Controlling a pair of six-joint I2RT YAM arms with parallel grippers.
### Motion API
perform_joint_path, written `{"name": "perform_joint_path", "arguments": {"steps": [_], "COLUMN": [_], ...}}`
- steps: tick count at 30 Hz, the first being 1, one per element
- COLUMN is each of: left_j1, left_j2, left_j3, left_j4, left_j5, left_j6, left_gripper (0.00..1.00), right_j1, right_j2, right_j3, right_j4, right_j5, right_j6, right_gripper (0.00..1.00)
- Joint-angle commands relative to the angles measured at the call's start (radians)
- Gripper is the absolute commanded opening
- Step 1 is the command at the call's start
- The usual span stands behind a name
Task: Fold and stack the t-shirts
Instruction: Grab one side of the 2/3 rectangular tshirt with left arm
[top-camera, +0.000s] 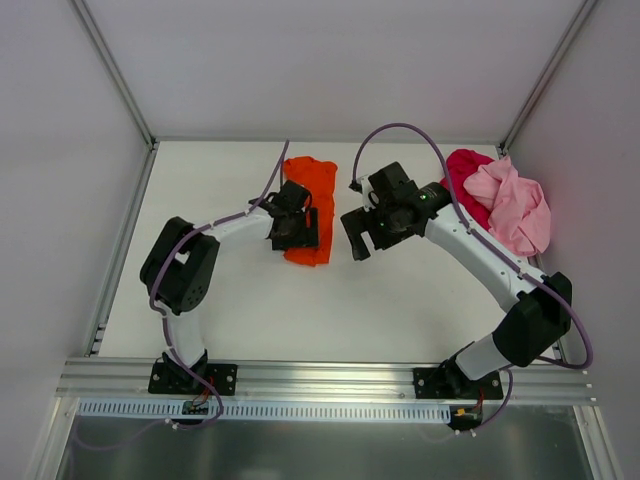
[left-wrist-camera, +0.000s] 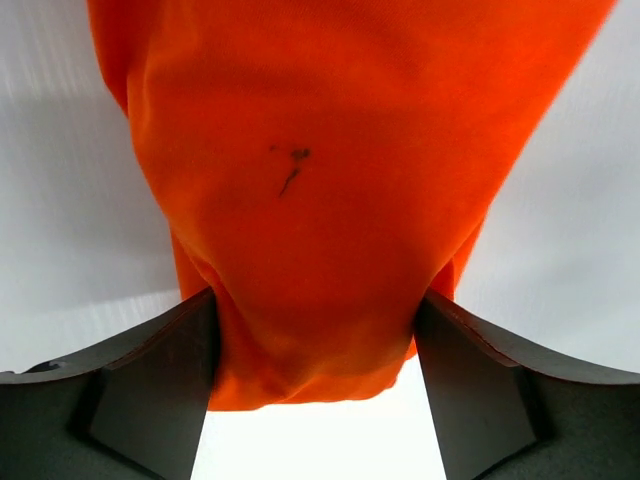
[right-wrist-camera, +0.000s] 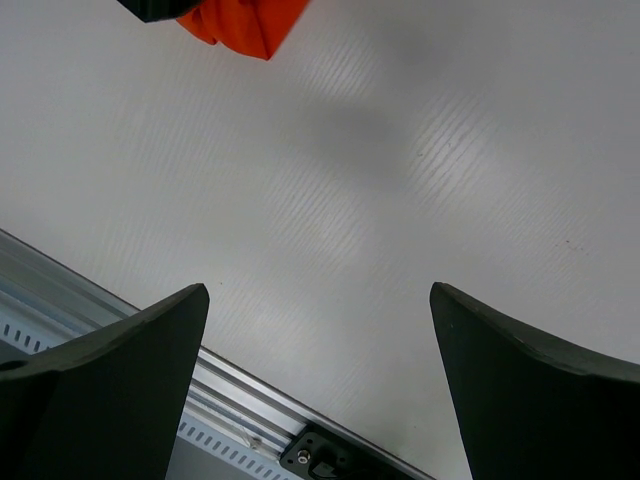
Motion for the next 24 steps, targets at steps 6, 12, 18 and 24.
{"name": "perform_joint_path", "arguments": {"steps": [6,12,18,24], "left_j1": [-0.010,-0.011,-0.011,-0.016], "left_j2": [-0.127,-0.179,-0.220,-0.311], "left_j3": [-0.160,-0.214,-0.245,-0.210], "left_j4": [0.009,-0.015,-0.017,-0.129], "left_j5": [0.054,0.023,0.025,-0.081], "left_j6": [-0.065,-0.087,-0.087,-0.140], "left_gripper": [0.68,0.99,0.99,0.99], "right_j1": [0.000,-0.003,-0.003,-0.003], "right_j2": [-0.019,0.002,0.016,0.024], "right_j3": [0.043,0.081,0.071,0.055], "right_j4": [-0.001,-0.006,0.002,0.015], "right_j5": [0.047,0.045,0.018,0.001], "right_j6": [-0.003,-0.014,-0.011,-0.006], "right_gripper": [1.00,1.00,1.00,1.00]}}
